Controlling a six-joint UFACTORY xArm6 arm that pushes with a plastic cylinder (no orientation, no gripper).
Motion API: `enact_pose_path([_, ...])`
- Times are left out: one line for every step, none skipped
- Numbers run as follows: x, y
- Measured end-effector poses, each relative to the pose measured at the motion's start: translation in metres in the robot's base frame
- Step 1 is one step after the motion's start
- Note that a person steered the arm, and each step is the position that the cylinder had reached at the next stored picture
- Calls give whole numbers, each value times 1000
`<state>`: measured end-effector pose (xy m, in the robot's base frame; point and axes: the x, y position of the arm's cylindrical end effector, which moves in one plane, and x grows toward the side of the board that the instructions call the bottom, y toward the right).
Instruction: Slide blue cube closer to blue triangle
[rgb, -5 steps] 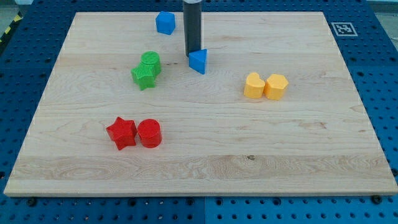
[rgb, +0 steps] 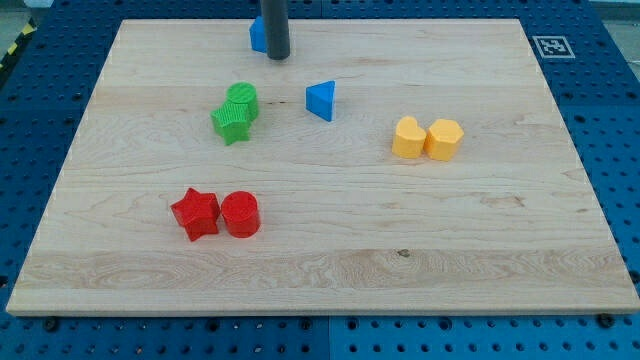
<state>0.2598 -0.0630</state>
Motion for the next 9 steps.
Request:
enact_pose_path([-10, 0])
enact_pose_path([-22, 0])
enact_pose_path([1, 7])
enact_pose_path([19, -19])
enact_pose_path([-12, -88])
enact_pose_path([-68, -127])
enact_pose_path([-68, -118])
enact_pose_path([-68, -38])
enact_pose_path([-68, -29])
